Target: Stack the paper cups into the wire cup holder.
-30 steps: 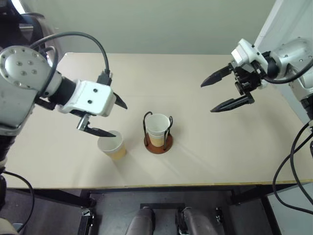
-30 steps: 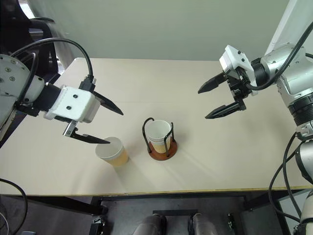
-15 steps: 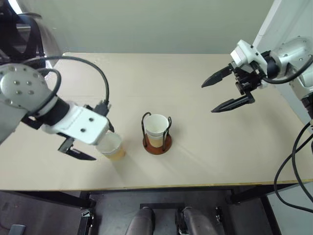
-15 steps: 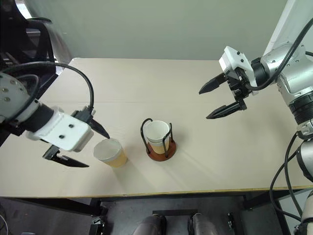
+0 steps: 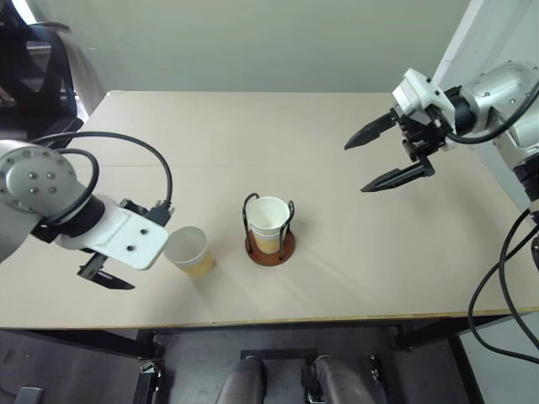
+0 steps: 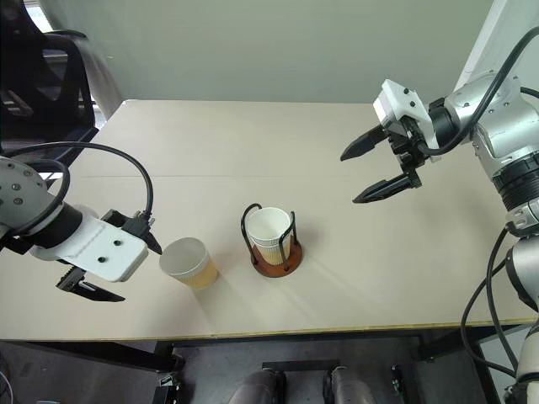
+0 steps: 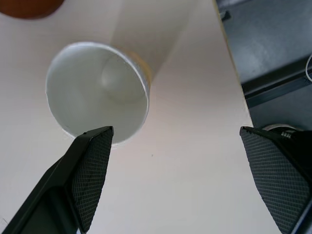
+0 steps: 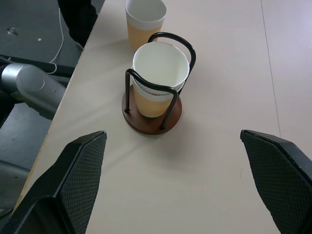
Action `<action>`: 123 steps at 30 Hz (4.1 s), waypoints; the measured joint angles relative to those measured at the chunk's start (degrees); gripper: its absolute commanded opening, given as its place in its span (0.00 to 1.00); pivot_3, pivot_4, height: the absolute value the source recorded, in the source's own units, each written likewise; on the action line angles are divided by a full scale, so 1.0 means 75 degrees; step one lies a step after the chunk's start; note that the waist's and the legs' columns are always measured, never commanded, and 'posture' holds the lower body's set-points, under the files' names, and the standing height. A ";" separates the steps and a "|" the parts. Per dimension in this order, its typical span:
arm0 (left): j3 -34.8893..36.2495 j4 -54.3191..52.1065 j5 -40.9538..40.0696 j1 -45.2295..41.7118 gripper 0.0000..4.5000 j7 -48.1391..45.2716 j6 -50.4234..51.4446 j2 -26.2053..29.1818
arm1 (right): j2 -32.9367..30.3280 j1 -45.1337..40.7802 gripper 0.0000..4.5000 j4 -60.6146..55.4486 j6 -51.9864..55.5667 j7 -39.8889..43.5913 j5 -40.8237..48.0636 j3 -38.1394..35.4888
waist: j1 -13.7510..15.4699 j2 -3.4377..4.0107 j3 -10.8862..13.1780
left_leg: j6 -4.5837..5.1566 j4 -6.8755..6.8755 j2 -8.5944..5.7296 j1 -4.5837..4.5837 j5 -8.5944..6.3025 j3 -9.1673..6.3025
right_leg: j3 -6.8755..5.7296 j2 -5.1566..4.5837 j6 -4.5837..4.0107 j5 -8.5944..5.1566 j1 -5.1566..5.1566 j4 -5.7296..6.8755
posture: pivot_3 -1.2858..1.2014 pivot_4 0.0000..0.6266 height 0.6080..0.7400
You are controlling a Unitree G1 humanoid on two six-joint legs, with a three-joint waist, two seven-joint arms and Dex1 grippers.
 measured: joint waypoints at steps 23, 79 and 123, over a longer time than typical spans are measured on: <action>0.0092 0.0498 0.1556 0.0413 0.99 0.0015 -0.0935 -0.1657 | 0.0004 -0.0001 1.00 -0.0105 0.0182 0.0000 0.0068 0.0000 | 0.0006 0.0000 0.0000 | -0.0016 0.0000 0.0000 0.0003 -0.0012 0.0000 | -0.0001 0.0000 -0.0004 -0.0002 -0.0003 0.0010 | 0.52 0.24 1.00; -0.1433 0.2029 0.1410 -0.2332 0.01 -0.0004 -0.0866 -0.2262 | -0.0057 0.0173 1.00 -0.0012 -0.0191 0.0000 0.0302 -0.0126 | 0.0022 0.0000 0.0000 | 0.0028 -0.0002 0.0001 0.0006 0.0014 -0.0001 | -0.0003 0.0003 0.0053 0.0035 -0.0003 0.0009 | 0.52 0.24 1.00; -0.2264 0.3934 0.0477 -0.5753 0.01 -0.0010 0.0021 -0.4189 | 0.0296 -0.0361 1.00 0.0619 -0.0171 0.0000 0.0126 -0.0710 | 0.0051 0.0000 0.0000 | 0.0039 -0.0002 0.0000 -0.0002 0.0015 0.0000 | -0.0004 0.0002 0.0081 0.0048 -0.0003 -0.0003 | 0.52 0.24 1.00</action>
